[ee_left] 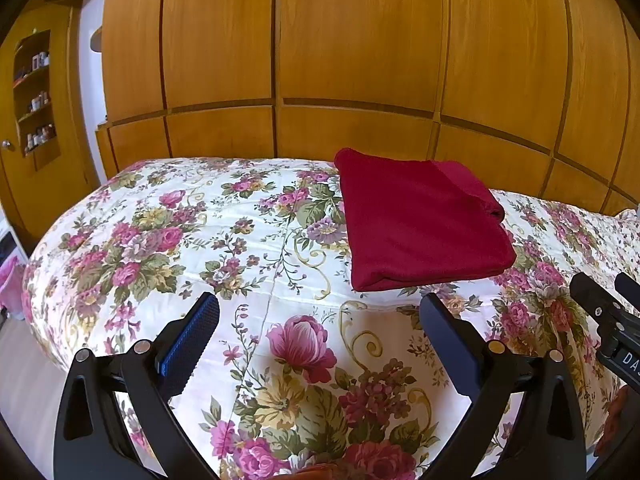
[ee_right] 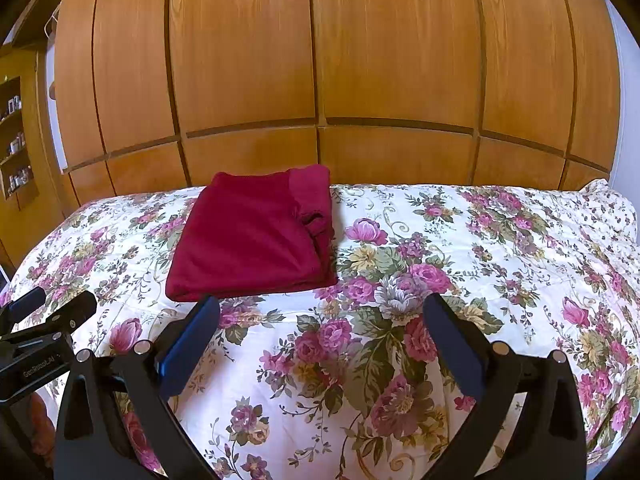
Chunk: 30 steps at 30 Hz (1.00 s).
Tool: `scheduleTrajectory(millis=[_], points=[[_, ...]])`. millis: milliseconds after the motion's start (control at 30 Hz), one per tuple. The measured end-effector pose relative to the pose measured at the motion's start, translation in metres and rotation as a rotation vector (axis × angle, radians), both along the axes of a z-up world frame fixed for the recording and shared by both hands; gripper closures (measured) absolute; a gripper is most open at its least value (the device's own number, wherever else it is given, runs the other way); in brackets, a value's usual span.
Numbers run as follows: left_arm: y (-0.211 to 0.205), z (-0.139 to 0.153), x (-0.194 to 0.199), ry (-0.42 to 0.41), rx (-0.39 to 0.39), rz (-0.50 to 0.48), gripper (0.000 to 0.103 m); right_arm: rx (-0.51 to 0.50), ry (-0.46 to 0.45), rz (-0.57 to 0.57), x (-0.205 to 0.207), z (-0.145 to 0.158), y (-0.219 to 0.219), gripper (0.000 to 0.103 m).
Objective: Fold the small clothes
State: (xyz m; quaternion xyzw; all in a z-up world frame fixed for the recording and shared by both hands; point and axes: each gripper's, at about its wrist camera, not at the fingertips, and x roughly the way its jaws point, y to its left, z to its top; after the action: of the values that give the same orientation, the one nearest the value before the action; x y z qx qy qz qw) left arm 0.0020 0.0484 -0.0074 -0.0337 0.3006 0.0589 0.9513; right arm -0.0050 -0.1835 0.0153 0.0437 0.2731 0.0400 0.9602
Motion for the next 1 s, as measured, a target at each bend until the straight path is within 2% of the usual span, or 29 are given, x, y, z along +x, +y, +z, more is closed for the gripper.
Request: scheduleTrajectory(millis=[1000], points=[[0.0003,-0.0038,0.0014,0.018,0.010,-0.009,0.004,0.008,0.015,0.004,0.0007,-0.0032,0.0014,0.002]])
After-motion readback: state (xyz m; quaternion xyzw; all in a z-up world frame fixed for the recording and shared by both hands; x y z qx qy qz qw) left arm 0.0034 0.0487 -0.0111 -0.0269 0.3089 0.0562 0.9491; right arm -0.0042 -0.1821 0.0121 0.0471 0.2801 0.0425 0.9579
